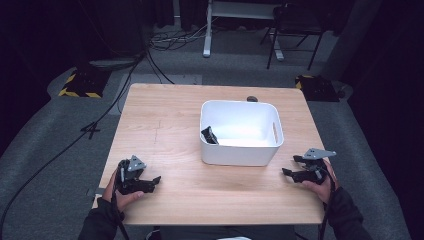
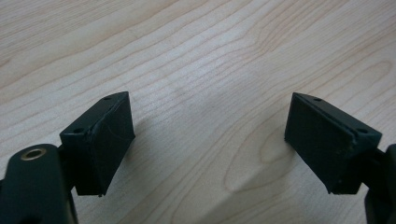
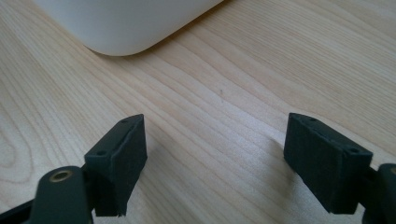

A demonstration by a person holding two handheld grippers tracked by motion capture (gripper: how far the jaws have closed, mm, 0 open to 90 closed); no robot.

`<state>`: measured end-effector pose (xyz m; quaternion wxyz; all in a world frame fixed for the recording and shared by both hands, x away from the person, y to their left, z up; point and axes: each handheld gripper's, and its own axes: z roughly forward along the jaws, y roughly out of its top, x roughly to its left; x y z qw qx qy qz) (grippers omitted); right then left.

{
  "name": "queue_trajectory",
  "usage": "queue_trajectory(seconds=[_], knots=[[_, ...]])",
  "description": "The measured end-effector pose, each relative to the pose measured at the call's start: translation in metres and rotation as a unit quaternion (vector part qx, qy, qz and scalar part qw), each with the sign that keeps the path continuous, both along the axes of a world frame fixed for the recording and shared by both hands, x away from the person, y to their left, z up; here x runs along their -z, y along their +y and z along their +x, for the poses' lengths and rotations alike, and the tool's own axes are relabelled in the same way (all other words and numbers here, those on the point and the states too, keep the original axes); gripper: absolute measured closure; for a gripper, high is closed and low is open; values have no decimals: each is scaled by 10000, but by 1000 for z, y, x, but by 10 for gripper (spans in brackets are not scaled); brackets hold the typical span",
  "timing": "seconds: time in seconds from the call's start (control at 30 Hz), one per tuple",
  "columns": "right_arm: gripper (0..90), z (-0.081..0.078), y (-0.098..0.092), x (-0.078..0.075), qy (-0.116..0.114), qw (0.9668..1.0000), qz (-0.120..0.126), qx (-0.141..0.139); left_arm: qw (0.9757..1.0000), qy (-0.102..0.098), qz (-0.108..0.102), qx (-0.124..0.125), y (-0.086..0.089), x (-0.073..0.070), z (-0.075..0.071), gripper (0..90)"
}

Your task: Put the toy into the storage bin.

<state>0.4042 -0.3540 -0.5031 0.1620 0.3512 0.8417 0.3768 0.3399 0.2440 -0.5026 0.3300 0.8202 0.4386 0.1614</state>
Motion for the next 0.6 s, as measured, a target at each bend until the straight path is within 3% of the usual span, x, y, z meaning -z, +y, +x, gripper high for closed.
queue_trajectory(seconds=[0.6], knots=[[213,0,0,0,3,10000,2,13,10000,-6,21,-72,-2,0,-1,153]])
